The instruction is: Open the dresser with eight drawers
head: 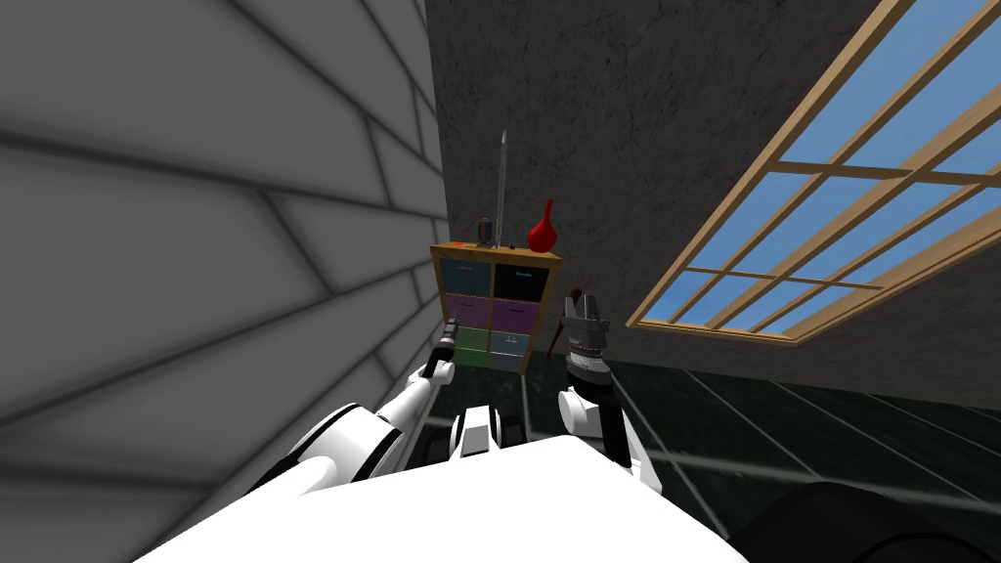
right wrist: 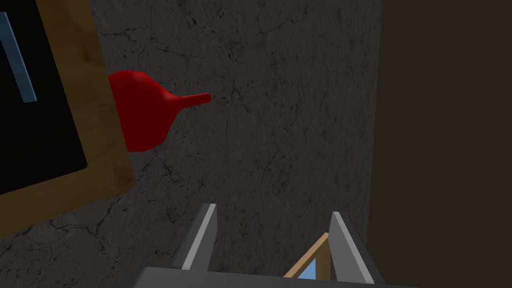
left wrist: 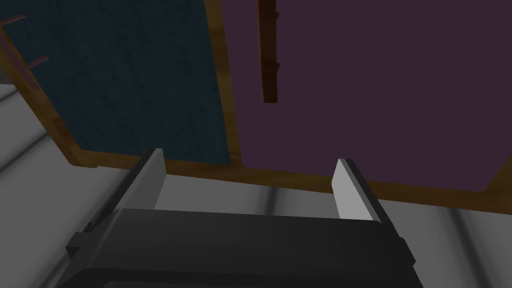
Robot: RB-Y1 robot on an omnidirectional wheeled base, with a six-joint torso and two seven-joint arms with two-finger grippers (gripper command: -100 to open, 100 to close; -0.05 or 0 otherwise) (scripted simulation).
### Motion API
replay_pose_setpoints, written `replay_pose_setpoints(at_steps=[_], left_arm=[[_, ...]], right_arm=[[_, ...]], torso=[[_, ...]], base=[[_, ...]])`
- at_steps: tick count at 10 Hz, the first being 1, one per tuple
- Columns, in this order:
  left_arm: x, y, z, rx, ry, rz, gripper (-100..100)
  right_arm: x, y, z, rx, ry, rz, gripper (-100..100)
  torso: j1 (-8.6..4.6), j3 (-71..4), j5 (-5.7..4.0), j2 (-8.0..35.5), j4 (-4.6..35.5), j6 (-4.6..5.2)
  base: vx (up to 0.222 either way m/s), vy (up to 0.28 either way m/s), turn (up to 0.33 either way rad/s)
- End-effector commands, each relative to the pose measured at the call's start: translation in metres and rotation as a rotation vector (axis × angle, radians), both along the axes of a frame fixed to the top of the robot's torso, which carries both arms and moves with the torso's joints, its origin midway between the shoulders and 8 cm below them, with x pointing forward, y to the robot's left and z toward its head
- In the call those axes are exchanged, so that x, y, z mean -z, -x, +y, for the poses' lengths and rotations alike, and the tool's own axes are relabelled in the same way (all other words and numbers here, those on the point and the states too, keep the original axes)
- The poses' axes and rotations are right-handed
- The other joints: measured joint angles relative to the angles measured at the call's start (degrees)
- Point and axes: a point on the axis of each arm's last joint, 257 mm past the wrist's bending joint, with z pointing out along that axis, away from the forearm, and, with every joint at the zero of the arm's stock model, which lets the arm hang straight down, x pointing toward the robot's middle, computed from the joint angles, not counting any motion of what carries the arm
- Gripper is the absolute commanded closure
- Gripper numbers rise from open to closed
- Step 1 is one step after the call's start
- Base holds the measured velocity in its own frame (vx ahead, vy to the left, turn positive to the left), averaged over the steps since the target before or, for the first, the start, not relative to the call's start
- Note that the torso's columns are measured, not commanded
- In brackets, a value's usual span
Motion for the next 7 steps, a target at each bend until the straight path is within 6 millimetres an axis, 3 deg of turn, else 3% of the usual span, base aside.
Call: replay_pose_setpoints(at_steps=[1,2,4,5,7], left_arm=[[-0.003,-0.001,0.008,-0.007,-0.010,-0.004,-100],[-0.002,-0.004,0.034,-0.029,-0.049,-0.005,-100],[-0.002,-0.004,0.034,-0.029,-0.049,-0.005,-100],[-0.001,-0.005,0.053,-0.044,-0.075,-0.002,-100],[0.000,-0.005,0.059,-0.050,-0.085,0.001,-100]], right_arm=[[0.000,0.000,0.000,0.000,0.000,0.000,0],[0.000,0.000,0.000,0.000,0.000,0.000,0],[0.000,0.000,0.000,0.000,0.000,0.000,0],[0.000,0.000,0.000,0.000,0.000,0.000,0],[0.000,0.000,0.000,0.000,0.000,0.000,0]], torso=[[0.00,0.0,0.00,0.0,0.0,0.00],[-0.01,0.0,0.00,0.0,0.0,0.01],[-0.02,0.0,0.00,0.0,0.0,0.02],[-0.01,0.0,0.00,0.0,0.0,0.01],[0.00,0.0,0.00,-0.1,0.0,0.00]], base=[[0.000,0.000,0.000],[0.012,-0.009,-0.007],[0.009,-0.006,0.002],[0.016,-0.008,-0.005],[0.023,-0.009,0.001]])
